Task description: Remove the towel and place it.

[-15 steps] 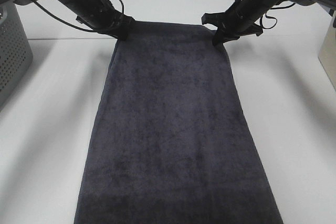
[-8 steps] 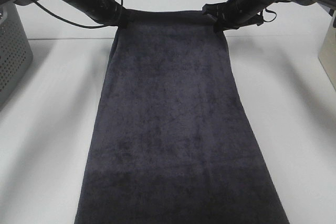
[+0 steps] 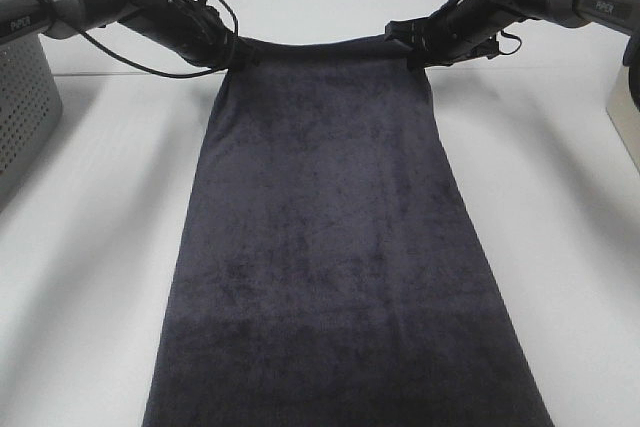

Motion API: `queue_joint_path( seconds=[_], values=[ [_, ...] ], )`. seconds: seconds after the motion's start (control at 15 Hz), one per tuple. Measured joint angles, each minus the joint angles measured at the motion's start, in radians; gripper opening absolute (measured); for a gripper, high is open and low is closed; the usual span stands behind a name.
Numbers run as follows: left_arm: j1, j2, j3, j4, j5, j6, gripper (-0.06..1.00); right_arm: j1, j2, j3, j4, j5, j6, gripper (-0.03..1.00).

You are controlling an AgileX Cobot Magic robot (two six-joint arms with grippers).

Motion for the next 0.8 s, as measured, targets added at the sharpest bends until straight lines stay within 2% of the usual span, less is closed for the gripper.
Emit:
queue_joint_path(
  seconds=[0.2,0.4,0.8],
  values=[
    [0.0,0.004,0.0,-0.012,-0.047,0.012,0.02,0.0,0.0,0.0,0.005,-0.048,0.0,0.01],
    [-0.001,0.005,0.0,-0.046,-0.065,0.059,0.02,0.0,0.0,0.0,0.006,-0.059,0.0,0.01],
    [-0.001,0.046,0.0,-0.051,-0.091,0.068,0.02,0.0,0.058,0.0,0.009,-0.067,-0.001,0.01]
  ],
)
